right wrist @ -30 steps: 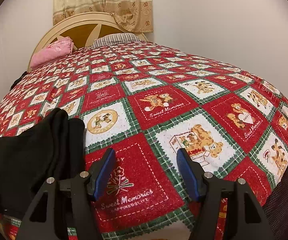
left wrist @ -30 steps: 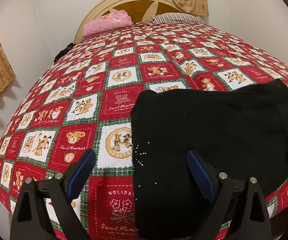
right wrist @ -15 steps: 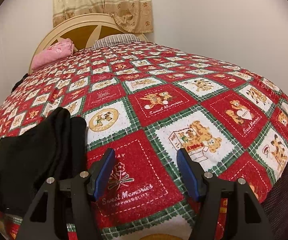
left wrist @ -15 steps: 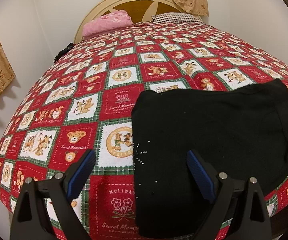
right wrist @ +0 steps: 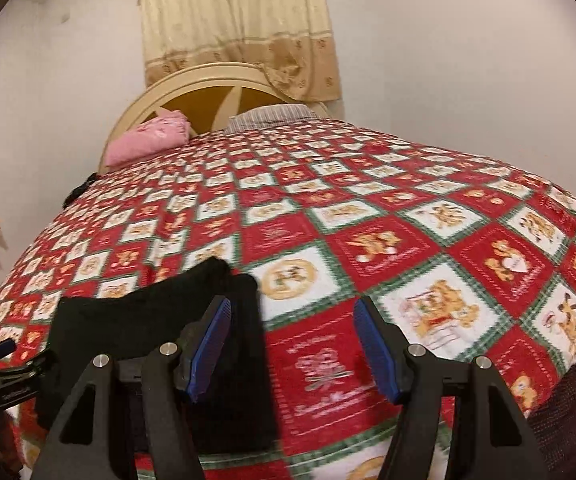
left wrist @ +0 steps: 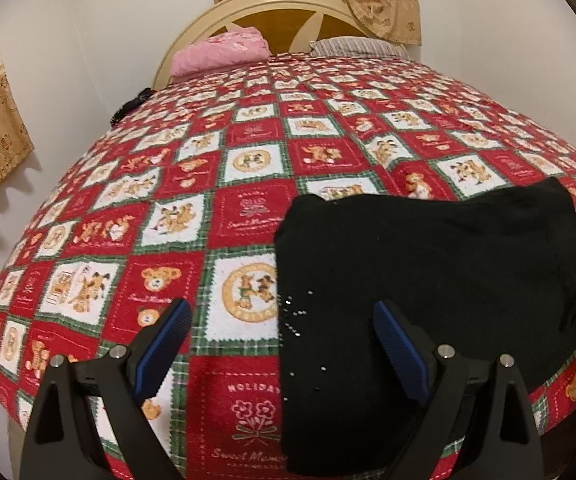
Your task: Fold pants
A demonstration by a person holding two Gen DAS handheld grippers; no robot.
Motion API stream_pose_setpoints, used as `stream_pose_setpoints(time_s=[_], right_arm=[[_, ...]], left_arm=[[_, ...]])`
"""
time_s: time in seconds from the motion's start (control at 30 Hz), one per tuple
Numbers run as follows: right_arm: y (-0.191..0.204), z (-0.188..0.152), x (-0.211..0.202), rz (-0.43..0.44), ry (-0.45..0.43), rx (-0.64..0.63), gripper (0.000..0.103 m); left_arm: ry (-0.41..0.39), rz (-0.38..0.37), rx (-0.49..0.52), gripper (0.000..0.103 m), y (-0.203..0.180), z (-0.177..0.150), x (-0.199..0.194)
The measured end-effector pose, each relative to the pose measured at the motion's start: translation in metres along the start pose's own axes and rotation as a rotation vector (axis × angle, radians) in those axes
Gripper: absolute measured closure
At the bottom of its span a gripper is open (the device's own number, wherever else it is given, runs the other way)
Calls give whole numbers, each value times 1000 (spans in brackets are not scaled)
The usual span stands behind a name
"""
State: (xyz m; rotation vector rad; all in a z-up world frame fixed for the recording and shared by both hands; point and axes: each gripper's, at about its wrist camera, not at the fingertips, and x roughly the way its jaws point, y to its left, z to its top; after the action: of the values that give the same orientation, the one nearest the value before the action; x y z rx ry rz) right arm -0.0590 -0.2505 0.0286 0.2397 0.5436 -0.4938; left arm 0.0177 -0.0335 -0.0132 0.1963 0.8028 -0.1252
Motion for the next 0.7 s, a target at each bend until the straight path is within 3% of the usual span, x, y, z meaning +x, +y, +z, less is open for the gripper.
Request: stream_pose_setpoints(time_s=[0.13, 0.3, 0.5, 0.6, 0.7], right_arm=[[17, -1, 0, 25, -4, -36, 37], [26, -2, 6, 45, 7, -56, 37], [25, -4, 16, 39, 29, -55, 37], [22, -3, 32, 48, 62, -63, 37], [19, -10, 59, 115, 174, -50, 37]], left_arm=[[-1, 31, 8, 8, 0, 4, 2], [20, 1, -39, 8, 7, 3, 7], [38, 4, -27, 8, 5, 4, 13], [78, -119, -72, 8, 9, 4, 18], [176, -316, -115, 8, 8, 2, 30]])
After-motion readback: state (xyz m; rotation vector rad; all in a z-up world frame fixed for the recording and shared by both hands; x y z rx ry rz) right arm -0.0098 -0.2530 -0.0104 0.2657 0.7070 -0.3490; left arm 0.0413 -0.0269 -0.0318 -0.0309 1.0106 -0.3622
